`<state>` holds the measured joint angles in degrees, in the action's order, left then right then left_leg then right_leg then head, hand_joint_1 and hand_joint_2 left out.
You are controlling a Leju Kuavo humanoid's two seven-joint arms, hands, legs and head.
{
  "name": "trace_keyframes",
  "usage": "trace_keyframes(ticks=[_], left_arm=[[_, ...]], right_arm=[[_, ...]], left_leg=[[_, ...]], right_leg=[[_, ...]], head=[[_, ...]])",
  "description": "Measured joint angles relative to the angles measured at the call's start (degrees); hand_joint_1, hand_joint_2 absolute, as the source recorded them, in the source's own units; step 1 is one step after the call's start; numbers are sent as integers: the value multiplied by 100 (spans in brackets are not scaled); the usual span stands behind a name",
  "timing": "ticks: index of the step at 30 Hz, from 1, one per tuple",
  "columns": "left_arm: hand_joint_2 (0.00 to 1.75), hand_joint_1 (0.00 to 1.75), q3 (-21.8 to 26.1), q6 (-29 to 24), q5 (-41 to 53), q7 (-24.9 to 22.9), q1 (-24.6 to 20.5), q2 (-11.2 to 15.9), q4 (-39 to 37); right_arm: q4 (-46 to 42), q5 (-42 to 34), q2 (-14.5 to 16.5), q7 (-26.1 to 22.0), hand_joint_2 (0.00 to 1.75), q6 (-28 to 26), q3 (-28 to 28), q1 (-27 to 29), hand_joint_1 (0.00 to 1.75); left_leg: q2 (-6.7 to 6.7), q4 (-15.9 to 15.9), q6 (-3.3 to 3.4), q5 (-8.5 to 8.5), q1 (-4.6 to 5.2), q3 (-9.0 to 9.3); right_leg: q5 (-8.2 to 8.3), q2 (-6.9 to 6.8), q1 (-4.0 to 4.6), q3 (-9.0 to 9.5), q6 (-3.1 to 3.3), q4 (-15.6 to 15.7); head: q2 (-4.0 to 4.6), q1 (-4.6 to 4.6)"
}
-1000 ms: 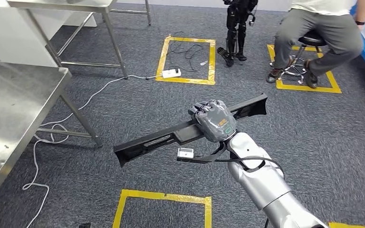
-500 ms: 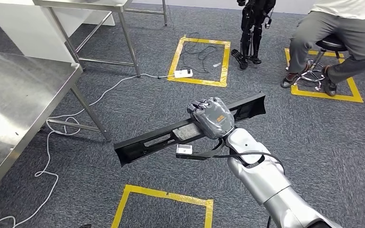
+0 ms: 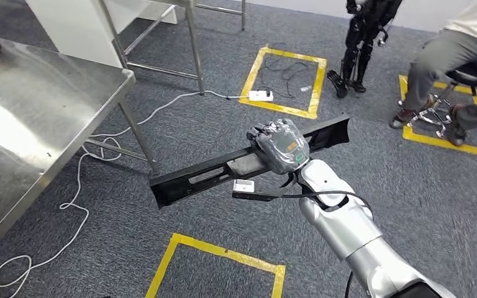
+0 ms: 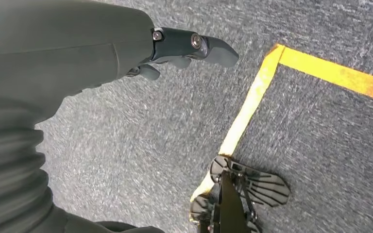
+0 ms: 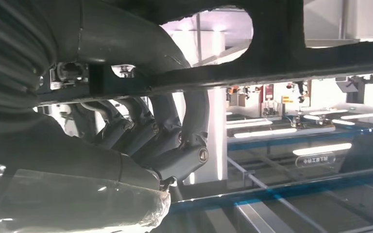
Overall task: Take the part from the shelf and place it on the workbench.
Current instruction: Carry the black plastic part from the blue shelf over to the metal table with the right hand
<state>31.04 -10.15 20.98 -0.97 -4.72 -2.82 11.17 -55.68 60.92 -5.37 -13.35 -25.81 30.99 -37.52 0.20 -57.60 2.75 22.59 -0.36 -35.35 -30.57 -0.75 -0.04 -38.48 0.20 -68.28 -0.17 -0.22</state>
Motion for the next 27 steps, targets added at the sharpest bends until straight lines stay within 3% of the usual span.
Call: trace_keyframes(ticks=[2,3,5,7,8,10,12,14,16,17,18,19,21,23,25,27], left_arm=[[175,0,0,-1,25,20,4,-11,0],[175,0,0,1,33,35,9,-16,0],[175,0,0,33,51,92,15,-26,1],[175,0,0,68,67,160,11,-31,2],[175,0,0,75,71,180,11,-33,3],[175,0,0,74,77,192,26,-43,2],[175,0,0,73,79,195,54,-59,2],[175,0,0,74,79,202,63,-71,2],[175,0,2,75,79,210,67,-77,2],[175,0,3,77,80,213,74,-79,2],[175,0,5,79,83,214,82,-81,2],[175,0,7,82,90,216,89,-83,2],[175,0,9,87,115,225,89,-82,3],[175,0,7,93,148,237,80,-82,4],[175,0,5,98,177,242,79,-82,4],[175,0,4,104,202,236,85,-86,5]], right_arm=[[31,-37,-49,-3,175,1,-15,2,175],[49,-44,-68,-4,175,1,-23,3,175],[79,-44,-92,-5,175,-6,-52,2,175],[109,-20,-92,-4,175,-31,-80,8,175],[125,-2,-83,-4,175,-48,-86,22,175],[157,31,-55,-3,175,-73,-90,57,175],[175,49,-22,-3,175,-81,-91,70,175],[182,72,11,-4,175,-79,-91,75,175],[203,106,33,-4,175,-73,-89,95,175],[218,125,41,-4,175,-70,-87,107,175],[231,140,50,-3,175,-69,-85,116,175],[239,149,59,-3,175,-68,-84,120,175],[243,153,78,1,175,-68,-85,106,175],[248,156,88,18,175,-67,-92,76,175],[254,166,91,43,175,-67,-98,63,175],[258,172,85,60,175,-74,-105,61,175]], left_leg=[[116,-1,-1,0,-2,-6],[177,-4,-5,-1,-5,-6],[289,-18,-37,5,-17,-7],[377,-69,-110,26,-6,-38],[408,-87,-146,32,-1,-59],[457,-96,-200,27,-20,-92],[384,-194,-246,101,-51,-141],[184,-663,-288,374,-67,-346],[59,-1417,-313,703,-75,-714],[41,-1667,-314,768,-77,-849],[31,-1719,-307,731,-77,-887],[17,-1540,-289,594,-76,-805],[-90,-783,-228,252,-50,-406],[-186,-275,-165,107,5,-139],[-152,-195,-116,104,47,-113],[-77,-82,-54,51,22,-49]], right_leg=[[-145,38,-35,-307,-39,-559],[-96,42,-54,-320,-92,-545],[205,92,-120,-34,-235,110],[465,209,-174,298,-295,810],[518,248,-182,374,-277,970],[540,212,-168,385,-187,1004],[555,161,-174,400,-103,1016],[550,109,-163,424,-21,1029],[529,35,-118,442,29,1029],[520,-8,-96,448,42,1028],[512,-49,-78,455,53,1028],[505,-88,-64,465,61,1028],[488,-157,-36,494,68,1028],[468,-220,-1,507,48,1031],[459,-287,15,520,6,1052],[419,-272,23,511,-39,1020]], head=[[0,5],[0,6],[0,8],[0,7],[0,4],[0,-1],[0,-11],[0,-33],[0,-41],[0,-40],[0,-40],[0,-40],[0,-40],[0,-39],[0,-40],[0,-27]])
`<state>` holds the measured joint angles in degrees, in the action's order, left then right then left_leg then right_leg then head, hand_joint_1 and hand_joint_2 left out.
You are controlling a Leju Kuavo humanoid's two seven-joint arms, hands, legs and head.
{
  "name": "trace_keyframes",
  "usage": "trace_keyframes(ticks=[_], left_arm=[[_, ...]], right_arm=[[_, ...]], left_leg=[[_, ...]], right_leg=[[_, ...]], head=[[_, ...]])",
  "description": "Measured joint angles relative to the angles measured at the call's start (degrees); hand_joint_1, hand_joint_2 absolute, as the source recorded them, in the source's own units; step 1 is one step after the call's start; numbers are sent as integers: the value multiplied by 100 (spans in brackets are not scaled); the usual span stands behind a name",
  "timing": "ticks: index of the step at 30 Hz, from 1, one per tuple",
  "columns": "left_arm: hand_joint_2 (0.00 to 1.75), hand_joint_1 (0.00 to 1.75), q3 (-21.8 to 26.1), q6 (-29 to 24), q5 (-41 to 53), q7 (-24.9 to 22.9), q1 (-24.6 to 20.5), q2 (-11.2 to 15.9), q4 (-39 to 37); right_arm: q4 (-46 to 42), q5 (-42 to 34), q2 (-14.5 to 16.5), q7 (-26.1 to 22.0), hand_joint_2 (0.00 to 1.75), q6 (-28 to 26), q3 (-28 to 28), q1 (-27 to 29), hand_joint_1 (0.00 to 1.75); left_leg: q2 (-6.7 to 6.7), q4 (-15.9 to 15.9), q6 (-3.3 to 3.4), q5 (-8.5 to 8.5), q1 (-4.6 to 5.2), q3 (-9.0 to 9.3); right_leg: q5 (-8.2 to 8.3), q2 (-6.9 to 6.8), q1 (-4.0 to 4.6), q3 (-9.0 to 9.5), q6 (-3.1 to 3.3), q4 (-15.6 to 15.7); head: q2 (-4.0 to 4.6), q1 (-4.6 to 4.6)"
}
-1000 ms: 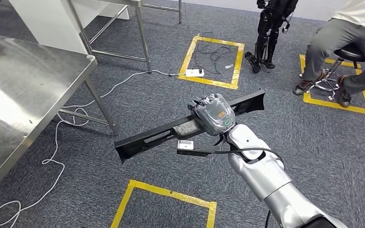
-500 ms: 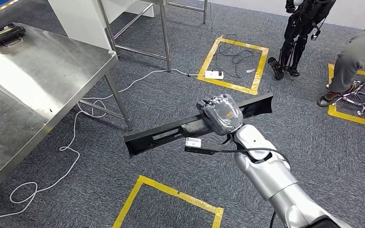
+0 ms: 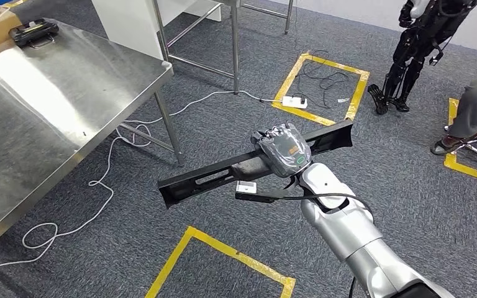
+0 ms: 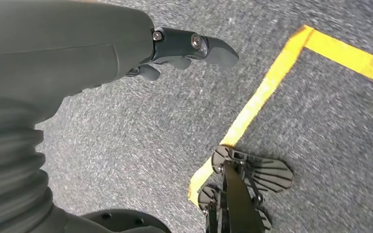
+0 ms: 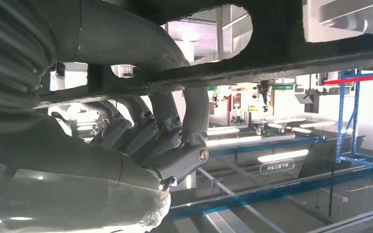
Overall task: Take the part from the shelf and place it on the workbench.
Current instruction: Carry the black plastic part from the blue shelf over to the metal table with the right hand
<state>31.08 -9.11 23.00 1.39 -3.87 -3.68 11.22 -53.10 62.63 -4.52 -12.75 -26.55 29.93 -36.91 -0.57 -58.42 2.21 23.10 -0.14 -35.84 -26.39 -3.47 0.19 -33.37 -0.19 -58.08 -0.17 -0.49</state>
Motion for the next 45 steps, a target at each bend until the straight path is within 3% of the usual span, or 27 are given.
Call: trace_keyframes(ticks=[2,4,5,6,7,9,11,12,14,16,19,21,22,24,26,27,29,31,32,35,36,37,38,40,41,42,45], left_arm=[[175,0,-1,11,29,-7,-9,-10,1],[175,0,-3,21,55,-14,-24,-16,1],[175,0,-3,24,64,-20,-26,-18,1],[175,0,-4,27,72,-28,-24,-20,1],[175,0,-4,31,79,-36,-20,-24,1],[175,0,-4,40,90,-46,-15,-33,1],[175,0,-5,51,106,-49,-21,-38,1],[175,0,-6,56,119,-49,-22,-37,1],[175,0,-6,59,146,-51,-15,-32,1],[175,0,-6,62,167,-37,-9,-28,1],[175,0,-6,77,171,44,-29,-30,1],[175,0,-5,78,170,67,-27,-31,1],[175,0,-4,75,170,65,-19,-32,1],[175,0,-2,69,169,63,-7,-30,1],[175,0,1,67,169,63,-12,-26,2],[175,0,1,66,169,63,-13,-25,3],[175,0,1,61,173,58,-3,-24,3],[175,0,1,57,194,56,13,-32,3],[175,0,-1,60,213,58,12,-38,3],[175,0,-4,73,271,62,-3,-49,3],[175,0,-5,75,283,62,-4,-51,3],[175,0,-5,79,289,61,-1,-55,3],[175,0,-6,84,293,59,5,-61,3],[175,0,-7,92,304,54,12,-73,3],[175,0,-7,93,316,52,12,-78,3],[175,0,-7,94,328,49,12,-79,3],[175,0,-7,93,352,37,45,-79,3]], right_arm=[[10,-7,-24,10,175,-9,-22,-15,175],[32,-12,-58,16,175,-13,-41,-7,175],[47,-13,-72,16,175,-14,-45,10,175],[64,-13,-86,16,175,-14,-48,24,175],[77,-13,-97,17,175,-14,-52,31,175],[95,-3,-111,24,175,-10,-63,13,175],[114,57,-109,44,175,8,-65,-27,175],[132,103,-103,53,175,23,-58,-52,175],[173,189,-73,62,175,79,-42,-138,175],[211,245,-12,65,175,169,-32,-309,175],[274,326,89,57,175,327,-12,-603,175],[330,367,135,31,175,386,13,-722,175],[355,387,162,11,175,397,30,-764,175],[396,422,228,-20,175,399,75,-847,175],[427,438,279,-28,175,397,116,-938,175],[440,442,296,-29,175,397,132,-974,175],[467,446,334,-26,175,396,160,-1017,175],[489,449,363,-14,175,393,189,-1044,175],[498,448,368,-5,175,392,201,-1058,175],[543,445,351,12,175,391,233,-1046,175],[562,445,342,14,175,391,244,-1024,175],[579,445,335,15,175,390,254,-1007,175],[592,445,329,18,175,389,262,-999,175],[605,445,324,25,175,385,273,-1008,175],[608,444,327,30,175,383,280,-1014,175],[610,443,330,36,175,380,285,-1015,175],[615,440,343,55,175,371,292,-1008,175]], left_leg=[[72,115,66,-64,-33,71],[160,129,93,-82,-31,70],[213,127,92,-83,-31,64],[269,125,90,-84,-31,62],[323,122,84,-85,-33,62],[425,112,51,-84,-35,58],[507,65,-14,-71,-13,15],[543,47,-50,-71,-10,-13],[599,32,-117,-75,-33,-51],[473,-130,-179,31,-51,-131],[164,-1098,-249,522,-67,-581],[113,-1591,-265,665,-79,-840],[100,-1534,-258,582,-82,-819],[16,-839,-206,221,-71,-458],[-117,-185,-131,3,-15,-109],[-149,-54,-100,-12,14,-45],[-89,-8,-46,-10,45,-37],[-17,88,24,-62,18,26],[21,137,57,-90,0,59],[161,172,95,-114,-18,75],[219,170,94,-114,-18,74],[279,167,91,-113,-19,73],[336,161,84,-110,-22,74],[435,123,40,-91,-21,61],[475,95,4,-75,-16,45],[507,71,-34,-61,-12,27],[553,41,-140,-34,-49,-10]], right_leg=[[-199,159,-5,-191,8,-403],[-495,288,-32,-582,42,-1190],[-583,306,-41,-751,30,-1503],[-587,313,-53,-831,-6,-1628],[-495,320,-67,-790,-60,-1504],[-162,408,-118,-442,-175,-723],[91,544,-157,-138,-189,-69],[136,581,-159,-85,-162,46],[170,513,-157,-79,-79,69],[191,453,-172,-68,1,87],[178,351,-145,-45,90,95],[163,260,-111,-37,109,94],[158,221,-98,-33,114,94],[144,152,-77,-12,118,94],[124,84,-37,3,100,95],[114,49,-23,6,84,97],[106,-22,-10,24,43,119],[30,42,-7,-26,8,8],[-70,122,-9,-126,12,-202],[-477,301,-48,-700,48,-1321],[-526,311,-62,-839,24,-1552],[-486,316,-78,-871,-21,-1561],[-360,324,-99,-782,-83,-1325],[-22,412,-149,-398,-191,-486],[102,454,-165,-238,-199,-157],[169,485,-165,-143,-176,26],[209,434,-150,-96,-37,92]], head=[[0,20],[0,31],[0,36],[0,37],[0,38],[0,41],[0,30],[0,24],[0,13],[0,-8],[0,-56],[0,-55],[0,-56],[1,-58],[1,-52],[0,-52],[0,-55],[0,-48],[0,-39],[0,-21],[0,-21],[0,-19],[0,-19],[0,-18],[0,-20],[0,-21],[0,-20]])
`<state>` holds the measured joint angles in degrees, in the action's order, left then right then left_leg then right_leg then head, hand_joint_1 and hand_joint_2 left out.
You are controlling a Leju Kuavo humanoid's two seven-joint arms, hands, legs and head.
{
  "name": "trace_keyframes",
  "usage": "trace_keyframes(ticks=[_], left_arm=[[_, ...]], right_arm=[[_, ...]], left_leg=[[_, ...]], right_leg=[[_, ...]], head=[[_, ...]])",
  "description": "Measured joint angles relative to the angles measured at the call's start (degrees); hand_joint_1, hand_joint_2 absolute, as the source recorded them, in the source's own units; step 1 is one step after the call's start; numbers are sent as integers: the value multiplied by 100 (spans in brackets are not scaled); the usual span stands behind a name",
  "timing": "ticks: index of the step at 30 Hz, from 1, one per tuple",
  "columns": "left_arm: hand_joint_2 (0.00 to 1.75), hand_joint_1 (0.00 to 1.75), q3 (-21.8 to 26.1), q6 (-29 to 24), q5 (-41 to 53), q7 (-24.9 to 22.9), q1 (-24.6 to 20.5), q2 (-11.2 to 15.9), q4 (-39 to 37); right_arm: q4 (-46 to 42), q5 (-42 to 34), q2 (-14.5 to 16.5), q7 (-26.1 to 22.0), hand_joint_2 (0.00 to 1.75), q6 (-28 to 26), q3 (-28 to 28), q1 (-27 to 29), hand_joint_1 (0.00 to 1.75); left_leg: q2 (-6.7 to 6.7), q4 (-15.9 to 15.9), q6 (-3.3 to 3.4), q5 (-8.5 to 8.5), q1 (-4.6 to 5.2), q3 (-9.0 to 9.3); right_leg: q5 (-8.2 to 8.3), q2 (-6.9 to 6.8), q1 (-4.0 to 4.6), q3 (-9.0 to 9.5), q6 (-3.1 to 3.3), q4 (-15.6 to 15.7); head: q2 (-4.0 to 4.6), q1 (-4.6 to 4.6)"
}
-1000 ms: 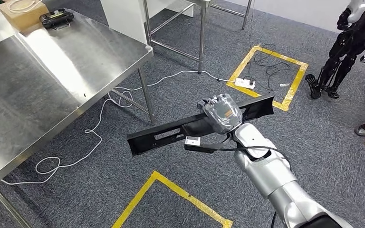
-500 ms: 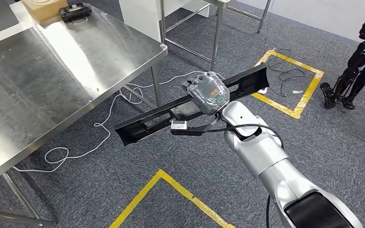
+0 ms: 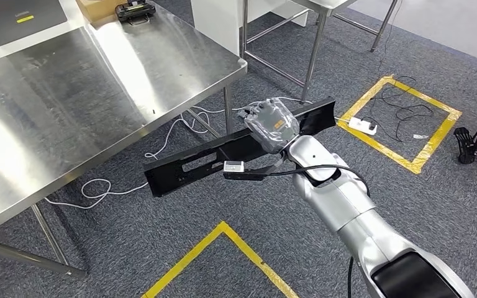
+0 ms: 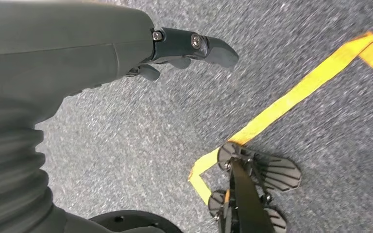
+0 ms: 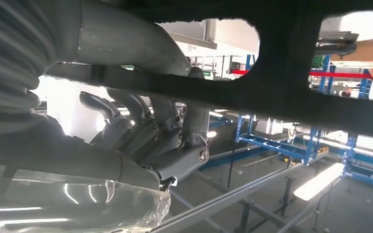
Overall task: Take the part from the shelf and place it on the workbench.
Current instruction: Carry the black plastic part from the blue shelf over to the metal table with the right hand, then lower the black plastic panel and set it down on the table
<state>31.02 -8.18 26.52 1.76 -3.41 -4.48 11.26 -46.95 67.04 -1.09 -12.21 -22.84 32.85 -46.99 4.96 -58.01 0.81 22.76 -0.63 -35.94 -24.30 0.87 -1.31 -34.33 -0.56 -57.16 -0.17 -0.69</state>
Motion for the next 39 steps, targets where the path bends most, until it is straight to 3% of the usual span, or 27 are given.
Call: trace_keyframes(ticks=[2,5,6,7,8,11,13,16,18,20,22,23,25,27,30,32,34,36,37,38,39], left_arm=[[175,0,0,-1,5,-4,21,-3,0],[175,0,-1,-2,19,-10,17,-11,0],[175,0,-2,-3,29,-18,18,-11,0],[175,0,-2,-3,39,-26,21,-11,0],[175,0,-2,-4,48,-34,24,-11,0],[175,0,-1,-4,64,-38,17,-7,0],[175,0,-2,-4,76,-39,7,-4,0],[175,0,-2,-3,105,-42,11,-10,0],[175,0,-2,-2,119,-44,8,-22,0],[175,0,-2,-2,123,-44,-10,-28,1],[175,0,-2,-2,129,-44,-19,-33,1],[175,0,-2,-2,132,-45,-17,-37,0],[175,0,-2,-1,135,-45,-11,-50,0],[175,0,-2,2,135,-38,-9,-56,1],[175,0,-2,20,142,4,9,-54,1],[175,0,-2,22,160,31,26,-52,0],[175,0,-2,14,175,42,23,-52,0],[175,0,-1,11,181,49,12,-52,0],[175,0,1,11,184,50,11,-53,0],[175,0,2,11,189,49,13,-53,0],[175,0,4,9,199,43,14,-52,0]], right_arm=[[0,1,16,15,175,-5,0,-5,175],[0,10,17,47,175,-11,1,-5,175],[0,13,13,57,175,-11,1,-2,175],[-1,15,8,64,175,-11,1,-1,175],[-5,18,4,72,175,-11,1,-2,175],[-51,22,-8,87,175,-10,-8,-32,175],[-84,23,-19,96,175,-5,-16,-64,175],[-148,50,-47,99,175,27,-23,-93,175],[-184,70,-85,99,175,60,-37,-130,175],[-190,78,-134,99,175,75,-45,-141,175],[-190,84,-181,99,175,78,-44,-117,175],[-190,85,-198,99,175,79,-45,-111,175],[-191,85,-221,98,175,81,-46,-124,175],[-192,89,-228,97,175,81,-45,-141,175],[-192,109,-215,96,175,83,-43,-150,175],[-192,125,-207,98,175,81,-44,-168,175],[-190,158,-204,107,175,75,-44,-184,175],[-178,178,-221,129,175,68,-44,-188,175],[-169,166,-234,140,175,66,-49,-188,175],[-160,147,-248,146,175,64,-63,-191,175],[-151,129,-262,149,175,63,-82,-201,175]], left_leg=[[-149,-235,-58,156,-14,-99],[-418,-1319,-132,686,-33,-618],[-442,-1600,-143,771,-41,-772],[-454,-1679,-143,742,-46,-828],[-467,-1512,-132,600,-48,-758],[-645,-360,-24,79,-2,-166],[-708,-62,48,30,50,-14],[-582,31,139,-7,40,31],[-504,128,212,-60,9,98],[-408,142,242,-70,10,103],[-287,139,240,-66,10,101],[-225,135,234,-62,8,104],[-115,113,201,-44,4,111],[-33,58,135,-8,22,83],[34,27,36,7,6,37],[-109,-112,-29,102,-8,-22],[-347,-673,-88,409,-15,-276],[-437,-1418,-122,716,-36,-656],[-448,-1606,-125,741,-42,-767],[-457,-1578,-116,656,-46,-771],[-476,-1331,-94,479,-45,-658]], right_leg=[[11,-49,-23,30,75,25],[-17,-145,7,69,142,32],[-27,-182,23,76,155,32],[-36,-218,37,84,165,31],[-47,-253,47,98,168,31],[-97,-346,94,159,147,32],[-126,-403,126,173,109,35],[-176,-427,145,168,35,17],[-360,-273,139,-13,39,-363],[-650,-145,107,-410,68,-1149],[-760,-121,83,-707,20,-1647],[-681,-116,68,-698,-34,-1563],[-331,-53,22,-367,-155,-791],[-65,42,-11,-45,-175,-123],[-6,14,3,23,-61,9],[0,-37,-12,44,12,23],[-8,-92,-10,71,78,33],[-29,-162,21,85,120,32],[-38,-201,36,92,131,32],[-47,-239,50,103,142,31],[-59,-274,63,120,147,31]], head=[[1,-26],[1,-63],[0,-61],[0,-63],[0,-64],[1,-57],[1,-57],[0,-51],[0,-37],[0,-25],[0,-17],[0,-15],[0,-10],[0,-8],[0,-9],[0,-26],[0,-56],[0,-66],[0,-65],[0,-67],[0,-66]])
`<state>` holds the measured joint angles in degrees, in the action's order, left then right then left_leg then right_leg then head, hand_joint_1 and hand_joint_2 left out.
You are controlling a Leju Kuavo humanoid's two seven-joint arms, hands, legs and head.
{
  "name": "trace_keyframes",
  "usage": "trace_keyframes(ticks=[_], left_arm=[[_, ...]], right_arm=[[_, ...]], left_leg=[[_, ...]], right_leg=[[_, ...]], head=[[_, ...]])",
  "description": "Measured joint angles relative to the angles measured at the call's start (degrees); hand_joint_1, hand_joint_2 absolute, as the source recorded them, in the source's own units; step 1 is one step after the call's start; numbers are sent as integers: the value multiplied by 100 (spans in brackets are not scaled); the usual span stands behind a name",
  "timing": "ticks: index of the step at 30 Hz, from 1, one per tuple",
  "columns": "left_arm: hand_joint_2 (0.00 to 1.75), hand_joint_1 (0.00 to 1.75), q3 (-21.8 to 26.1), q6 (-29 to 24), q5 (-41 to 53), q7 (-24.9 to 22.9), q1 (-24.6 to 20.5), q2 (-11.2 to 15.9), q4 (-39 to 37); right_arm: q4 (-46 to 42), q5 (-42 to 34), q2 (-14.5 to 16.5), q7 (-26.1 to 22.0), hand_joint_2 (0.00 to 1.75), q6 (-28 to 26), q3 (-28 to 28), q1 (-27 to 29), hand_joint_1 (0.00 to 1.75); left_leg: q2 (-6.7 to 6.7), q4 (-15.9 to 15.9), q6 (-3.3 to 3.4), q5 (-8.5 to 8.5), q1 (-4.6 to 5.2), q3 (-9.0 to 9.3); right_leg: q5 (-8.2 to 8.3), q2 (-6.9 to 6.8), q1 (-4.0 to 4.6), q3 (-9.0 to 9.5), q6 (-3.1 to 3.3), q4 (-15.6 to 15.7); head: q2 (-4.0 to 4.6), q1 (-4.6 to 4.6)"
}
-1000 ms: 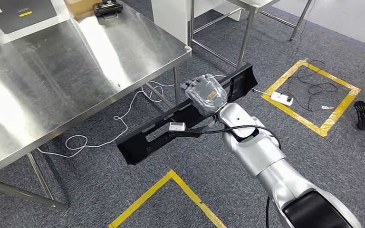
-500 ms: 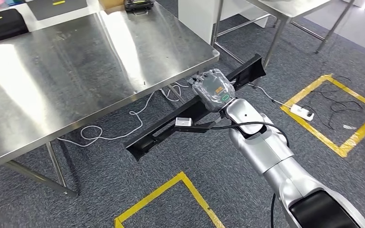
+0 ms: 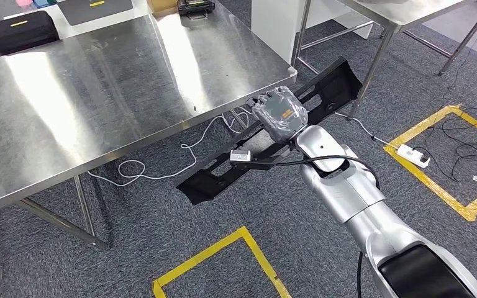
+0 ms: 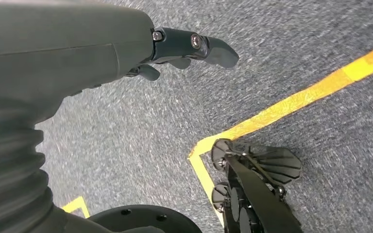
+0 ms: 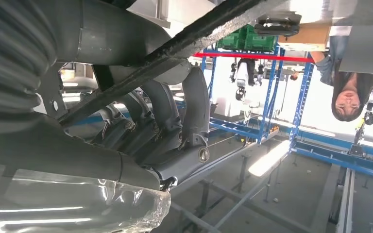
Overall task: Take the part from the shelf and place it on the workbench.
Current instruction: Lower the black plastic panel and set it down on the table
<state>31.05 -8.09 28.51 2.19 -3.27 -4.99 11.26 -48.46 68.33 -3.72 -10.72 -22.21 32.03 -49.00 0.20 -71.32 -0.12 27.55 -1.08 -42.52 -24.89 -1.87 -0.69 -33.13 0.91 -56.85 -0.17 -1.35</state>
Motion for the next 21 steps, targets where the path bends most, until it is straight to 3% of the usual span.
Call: trace_keyframes(ticks=[1,3,5,7,8,10,12,13,14,15,16,18,19,21], left_arm=[[175,0,2,-4,11,-7,-1,1,0],[175,0,2,-11,37,-30,-12,9,1],[175,0,2,-13,50,-53,-19,13,2],[175,0,3,-11,61,-67,-13,8,2],[175,0,3,-7,71,-71,-11,0,2],[175,0,3,7,91,-70,-25,-14,2],[175,0,3,16,102,-68,-49,-18,2],[175,0,4,18,105,-68,-56,-19,2],[175,0,5,17,106,-69,-56,-20,2],[175,0,7,16,106,-70,-53,-22,2],[175,0,9,14,106,-71,-50,-25,2],[175,0,14,5,108,-72,-49,-20,2],[175,0,18,0,113,-72,-50,-15,2],[175,0,23,-10,127,-70,-43,-8,2]], right_arm=[[7,-9,-14,0,175,1,-23,-21,175],[29,1,-48,4,175,3,-65,-100,175],[65,8,-83,9,175,2,-93,-174,175],[104,6,-113,5,175,-9,-111,-212,175],[121,5,-133,1,175,-25,-119,-228,175],[158,7,-191,-3,175,-68,-143,-269,175],[208,19,-265,-2,175,-97,-166,-291,175],[231,28,-300,0,175,-98,-176,-293,175],[249,38,-330,3,175,-96,-186,-299,175],[259,43,-353,6,175,-93,-196,-319,175],[263,45,-375,9,175,-89,-207,-355,175],[269,39,-410,13,175,-67,-220,-462,175],[273,30,-421,13,175,-43,-225,-517,175],[281,8,-432,11,175,2,-236,-591,175]], left_leg=[[-55,405,43,-218,12,201],[-219,1083,147,-456,75,547],[-271,1278,220,-456,134,628],[-177,1349,270,-489,126,658],[-132,1405,299,-518,112,695],[-40,1495,345,-573,77,753],[80,1501,363,-582,81,748],[146,1499,362,-582,80,747],[209,1492,358,-579,77,746],[268,1478,347,-572,70,746],[321,1450,325,-558,61,743],[407,1365,249,-512,59,705],[442,1325,213,-495,63,672],[501,1283,164,-489,61,612]], right_leg=[[-12,-33,13,20,3,1],[-38,-93,50,42,-14,3],[-55,-160,73,46,-52,12],[-75,-202,82,50,-104,16],[-112,-156,84,23,-119,-41],[-329,26,69,-228,-105,-536],[-610,138,33,-640,-93,-1333],[-669,151,16,-789,-121,-1586],[-636,157,-2,-835,-172,-1624],[-514,161,-25,-761,-241,-1422],[-329,179,-57,-583,-316,-1023],[-49,294,-111,-259,-387,-316],[13,347,-125,-173,-373,-144],[22,369,-108,-156,-296,-110]], head=[[0,-1],[0,4],[0,2],[0,-3],[0,2],[0,18],[0,31],[0,33],[0,38],[0,41],[0,41],[0,50],[0,44],[0,25]])
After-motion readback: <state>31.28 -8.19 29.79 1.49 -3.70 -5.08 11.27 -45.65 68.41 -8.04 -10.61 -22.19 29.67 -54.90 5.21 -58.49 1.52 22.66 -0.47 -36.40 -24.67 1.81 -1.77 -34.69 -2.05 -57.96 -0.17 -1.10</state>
